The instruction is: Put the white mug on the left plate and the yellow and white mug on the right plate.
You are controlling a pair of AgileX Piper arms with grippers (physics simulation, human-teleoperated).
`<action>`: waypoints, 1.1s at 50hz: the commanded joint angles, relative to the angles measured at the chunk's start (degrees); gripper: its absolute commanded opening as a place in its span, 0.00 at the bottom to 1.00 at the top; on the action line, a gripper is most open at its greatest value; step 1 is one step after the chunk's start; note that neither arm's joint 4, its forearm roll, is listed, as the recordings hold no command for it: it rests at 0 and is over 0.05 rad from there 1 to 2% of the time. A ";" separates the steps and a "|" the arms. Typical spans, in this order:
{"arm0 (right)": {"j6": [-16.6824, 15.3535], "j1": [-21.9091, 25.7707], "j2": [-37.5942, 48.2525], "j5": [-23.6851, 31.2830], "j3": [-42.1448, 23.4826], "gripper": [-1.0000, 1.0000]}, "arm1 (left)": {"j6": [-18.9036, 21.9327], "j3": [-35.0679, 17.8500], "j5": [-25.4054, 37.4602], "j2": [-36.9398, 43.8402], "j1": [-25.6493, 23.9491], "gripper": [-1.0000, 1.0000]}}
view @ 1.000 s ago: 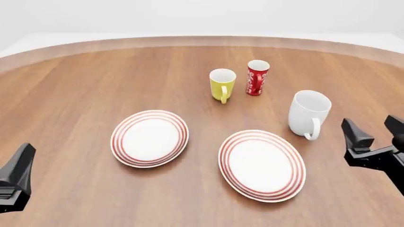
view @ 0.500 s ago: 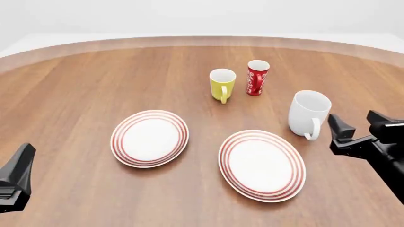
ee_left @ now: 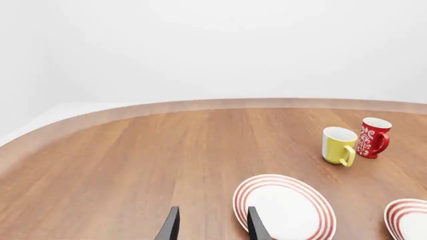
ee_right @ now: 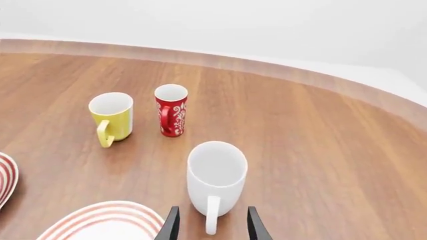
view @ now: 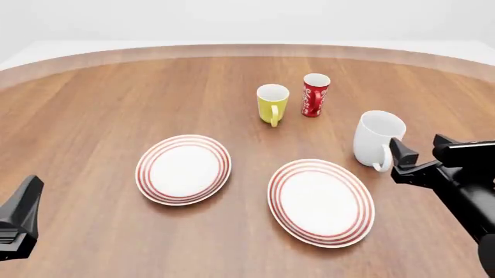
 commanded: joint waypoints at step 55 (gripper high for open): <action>1.93 0.19 24.53 -11.64 -6.51 1.00 | 0.00 0.00 0.00 0.00 0.00 1.00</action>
